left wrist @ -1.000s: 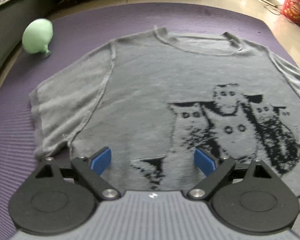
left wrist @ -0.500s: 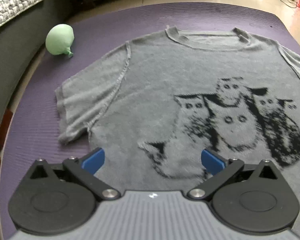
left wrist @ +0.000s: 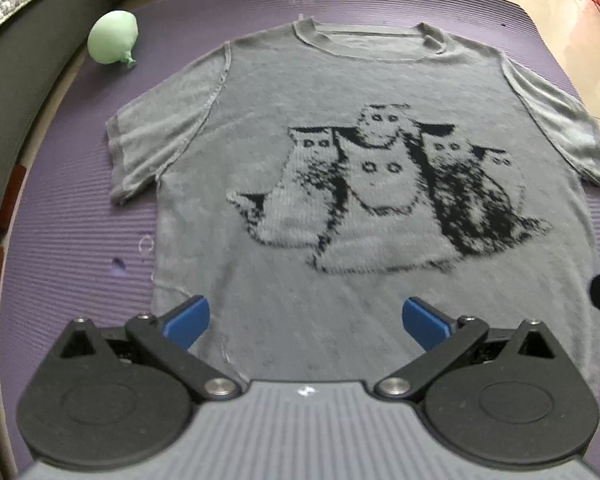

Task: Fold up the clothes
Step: 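Release the sleeve and withdraw both grippers above the flat sweater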

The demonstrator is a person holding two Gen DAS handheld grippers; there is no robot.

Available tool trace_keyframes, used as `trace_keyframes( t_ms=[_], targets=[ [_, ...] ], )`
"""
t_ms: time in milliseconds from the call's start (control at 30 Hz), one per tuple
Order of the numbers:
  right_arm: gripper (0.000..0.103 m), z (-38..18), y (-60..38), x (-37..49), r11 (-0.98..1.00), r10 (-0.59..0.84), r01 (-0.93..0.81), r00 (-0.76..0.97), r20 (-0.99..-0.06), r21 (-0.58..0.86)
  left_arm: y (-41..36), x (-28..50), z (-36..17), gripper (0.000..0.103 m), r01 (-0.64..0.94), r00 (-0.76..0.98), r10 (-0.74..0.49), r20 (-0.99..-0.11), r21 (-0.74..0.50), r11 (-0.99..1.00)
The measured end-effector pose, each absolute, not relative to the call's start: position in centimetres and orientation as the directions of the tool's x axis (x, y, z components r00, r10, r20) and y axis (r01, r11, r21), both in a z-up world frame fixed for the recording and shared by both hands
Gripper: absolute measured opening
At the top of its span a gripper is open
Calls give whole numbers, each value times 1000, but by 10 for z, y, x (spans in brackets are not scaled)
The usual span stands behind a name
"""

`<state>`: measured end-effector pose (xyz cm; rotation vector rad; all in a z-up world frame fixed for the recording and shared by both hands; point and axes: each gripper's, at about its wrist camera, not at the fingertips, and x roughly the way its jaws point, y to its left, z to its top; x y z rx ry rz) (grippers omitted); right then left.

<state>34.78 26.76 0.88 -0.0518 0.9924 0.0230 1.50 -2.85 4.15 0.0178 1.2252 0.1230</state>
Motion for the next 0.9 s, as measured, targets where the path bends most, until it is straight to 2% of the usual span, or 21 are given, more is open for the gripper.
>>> trace_keyframes(
  t_ms=[333,900],
  targets=[
    [102,31,281,341,997,21,-74,548,-836,-23,-42,1,74,103,-102,319,61,-946,29,994],
    [102,31,281,340,997,17,-73,541,-841,-27,-44,-2,75,103,-98,286,61,-956,34,995]
  ],
)
